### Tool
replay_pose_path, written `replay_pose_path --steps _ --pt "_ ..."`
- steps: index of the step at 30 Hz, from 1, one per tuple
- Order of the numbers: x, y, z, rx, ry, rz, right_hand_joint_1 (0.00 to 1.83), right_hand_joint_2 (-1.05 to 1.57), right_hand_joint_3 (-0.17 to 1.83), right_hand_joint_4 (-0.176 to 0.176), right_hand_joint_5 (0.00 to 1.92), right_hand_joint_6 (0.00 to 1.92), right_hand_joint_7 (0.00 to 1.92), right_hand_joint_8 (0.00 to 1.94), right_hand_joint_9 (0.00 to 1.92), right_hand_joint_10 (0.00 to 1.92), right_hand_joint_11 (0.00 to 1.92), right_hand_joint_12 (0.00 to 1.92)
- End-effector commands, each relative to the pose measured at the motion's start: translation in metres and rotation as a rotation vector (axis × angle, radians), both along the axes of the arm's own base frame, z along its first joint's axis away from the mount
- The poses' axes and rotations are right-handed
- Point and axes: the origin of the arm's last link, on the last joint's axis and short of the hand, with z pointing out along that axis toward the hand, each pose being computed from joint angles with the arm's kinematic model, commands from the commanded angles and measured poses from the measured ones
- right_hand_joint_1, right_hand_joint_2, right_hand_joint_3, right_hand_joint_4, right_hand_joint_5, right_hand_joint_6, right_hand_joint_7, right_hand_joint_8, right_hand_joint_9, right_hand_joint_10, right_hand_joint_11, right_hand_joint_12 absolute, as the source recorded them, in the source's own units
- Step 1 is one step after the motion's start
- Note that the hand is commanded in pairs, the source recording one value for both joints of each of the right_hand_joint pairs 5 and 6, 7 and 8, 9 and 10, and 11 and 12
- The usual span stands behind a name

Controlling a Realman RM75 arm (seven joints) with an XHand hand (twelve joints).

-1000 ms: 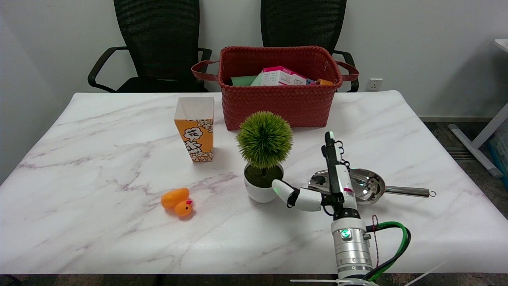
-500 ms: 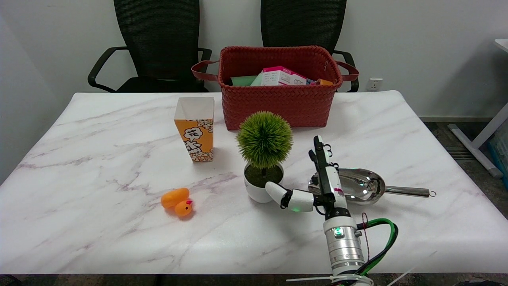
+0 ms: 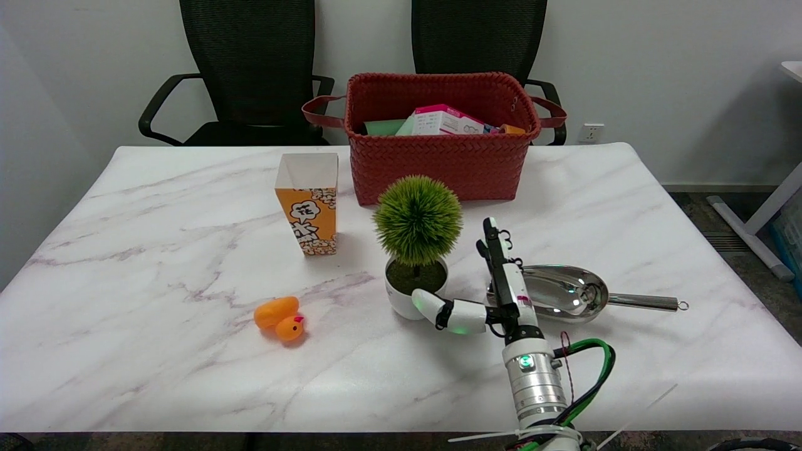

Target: Pick up the potted plant.

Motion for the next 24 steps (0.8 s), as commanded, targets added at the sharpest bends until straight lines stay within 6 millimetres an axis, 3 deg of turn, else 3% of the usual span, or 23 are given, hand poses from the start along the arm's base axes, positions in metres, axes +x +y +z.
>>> replay_pose_path --steps 1,24 --pt "-0.008 -0.010 -0.005 0.047 -0.014 -0.037 1.10 0.25 0.65 0.000 0.00 0.00 0.03 0.03 0.12 0.12 0.00 0.00" --pt "-0.018 -0.013 -0.015 0.094 -0.031 -0.085 1.09 0.29 0.68 0.000 0.00 0.00 0.05 0.05 0.11 0.11 0.00 0.00"
